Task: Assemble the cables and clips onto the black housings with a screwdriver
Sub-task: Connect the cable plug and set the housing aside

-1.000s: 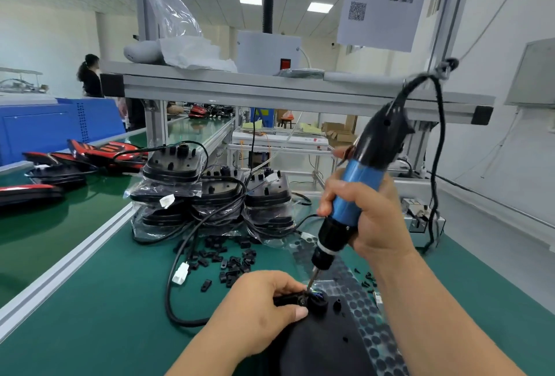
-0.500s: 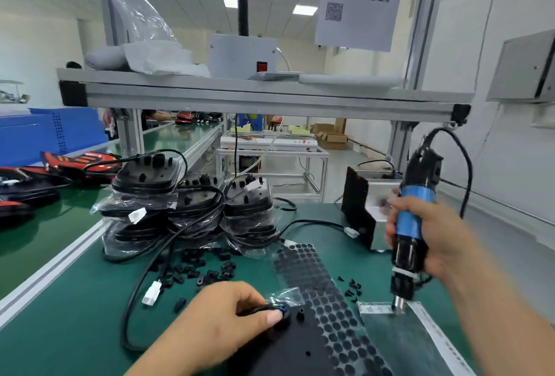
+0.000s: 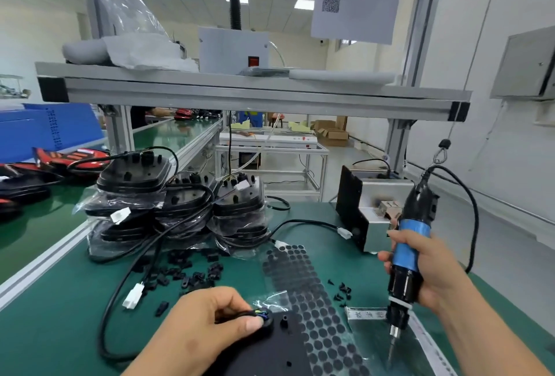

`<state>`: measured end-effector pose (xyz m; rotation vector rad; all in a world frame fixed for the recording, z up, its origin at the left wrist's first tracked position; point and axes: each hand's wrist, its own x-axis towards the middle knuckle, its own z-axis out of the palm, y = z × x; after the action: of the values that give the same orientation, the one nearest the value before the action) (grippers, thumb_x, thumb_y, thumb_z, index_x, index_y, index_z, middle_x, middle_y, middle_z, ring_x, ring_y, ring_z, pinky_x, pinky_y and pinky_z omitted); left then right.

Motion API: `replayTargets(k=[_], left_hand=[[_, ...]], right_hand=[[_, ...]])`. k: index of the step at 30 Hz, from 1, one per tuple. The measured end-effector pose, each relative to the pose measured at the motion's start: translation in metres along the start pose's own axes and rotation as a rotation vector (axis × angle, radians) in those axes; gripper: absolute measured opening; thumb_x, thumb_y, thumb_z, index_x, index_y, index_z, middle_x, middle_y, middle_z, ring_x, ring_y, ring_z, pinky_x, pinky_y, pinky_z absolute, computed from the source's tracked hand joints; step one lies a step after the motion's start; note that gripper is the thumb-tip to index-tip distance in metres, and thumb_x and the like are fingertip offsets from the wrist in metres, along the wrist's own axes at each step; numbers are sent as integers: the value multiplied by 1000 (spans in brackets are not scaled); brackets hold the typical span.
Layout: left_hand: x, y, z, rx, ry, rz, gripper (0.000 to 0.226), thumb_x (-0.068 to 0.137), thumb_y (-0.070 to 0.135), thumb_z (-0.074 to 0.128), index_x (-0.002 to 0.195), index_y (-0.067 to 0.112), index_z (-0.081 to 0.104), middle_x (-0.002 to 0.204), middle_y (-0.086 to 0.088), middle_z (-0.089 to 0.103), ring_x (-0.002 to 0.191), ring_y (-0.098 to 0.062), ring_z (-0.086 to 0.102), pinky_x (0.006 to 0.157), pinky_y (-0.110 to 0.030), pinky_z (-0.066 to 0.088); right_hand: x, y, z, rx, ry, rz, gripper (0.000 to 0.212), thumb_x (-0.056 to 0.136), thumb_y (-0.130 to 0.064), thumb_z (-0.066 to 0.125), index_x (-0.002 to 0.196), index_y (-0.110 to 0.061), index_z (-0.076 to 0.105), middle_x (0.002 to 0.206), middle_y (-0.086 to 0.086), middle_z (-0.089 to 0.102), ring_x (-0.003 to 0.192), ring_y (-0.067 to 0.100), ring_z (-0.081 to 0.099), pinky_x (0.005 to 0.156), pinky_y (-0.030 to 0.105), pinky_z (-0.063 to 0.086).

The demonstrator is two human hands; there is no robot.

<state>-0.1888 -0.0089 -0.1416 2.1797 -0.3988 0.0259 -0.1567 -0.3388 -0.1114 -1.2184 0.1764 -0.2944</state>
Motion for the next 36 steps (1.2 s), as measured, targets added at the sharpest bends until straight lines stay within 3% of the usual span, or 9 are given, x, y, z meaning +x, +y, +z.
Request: replayTargets(k=[6,11,15,20,22,26,29,33,36], left_hand=[[-13,8,1,290,-36,-43,58,45,94,51,95,65,54,103,42,58,101,16,52,100,-19,42],[-13,9,-6,198,-150,-21,33,72,68,63,102,55,61,96,37,62,93,14,57,90,-21,49],[-9,7,-12,195,-239,-19,57,61,77,64,115,59,54,113,40,56,109,19,48,101,-15,37],[29,2,-24,-505,-109,-302,29,89,31,65,116,24,58,112,5,66,102,-7,64,78,-20,53],[57,1,-20,-711,-44,-470,11,95,2,53,101,11,56,105,-6,61,98,-18,61,70,-23,55],[95,12,3,-909,-60,-720,19,96,-11,29,84,-5,43,79,-19,43,75,-29,47,67,-30,44],[111,10,16,-914,-58,-769,28,97,-5,27,72,-8,40,56,-17,55,62,-25,42,54,-32,45],[121,4,21,-868,-20,-831,20,98,-2,31,88,-6,48,85,-20,55,69,-21,51,80,-32,44],[118,3,28,-713,-54,-753,23,94,-5,39,86,6,58,83,-9,61,60,-12,51,55,-21,45]], right_hand=[[1,3,-5,60,31,7,34,78,-12,69,105,-10,48,71,11,53,52,26,65,45,30,54],[-1,-6,-2,-61,116,-94,49,64,-35,78,102,-16,54,69,10,62,58,25,67,47,31,54],[-5,-9,4,-300,242,-135,66,59,-58,75,106,-15,59,92,11,64,75,26,63,62,36,52],[-39,-25,22,-822,625,-610,72,76,-65,56,125,-14,48,126,7,53,114,29,52,93,46,46],[-53,-20,57,-801,403,-845,39,86,-45,55,124,-35,52,112,-13,57,101,1,56,80,25,48],[-40,48,121,-1215,-257,-424,34,94,-16,49,121,-30,64,123,-8,64,102,0,59,91,17,44],[-22,87,129,-1313,-260,-244,34,93,-12,44,117,-17,67,124,1,65,113,18,57,96,24,42],[-12,98,120,-1254,-236,-302,29,94,-21,51,120,-23,65,124,-8,61,114,11,54,89,13,36],[-10,105,118,-1206,-195,-360,21,92,-27,58,110,-27,68,112,-12,62,95,2,52,72,1,32]])
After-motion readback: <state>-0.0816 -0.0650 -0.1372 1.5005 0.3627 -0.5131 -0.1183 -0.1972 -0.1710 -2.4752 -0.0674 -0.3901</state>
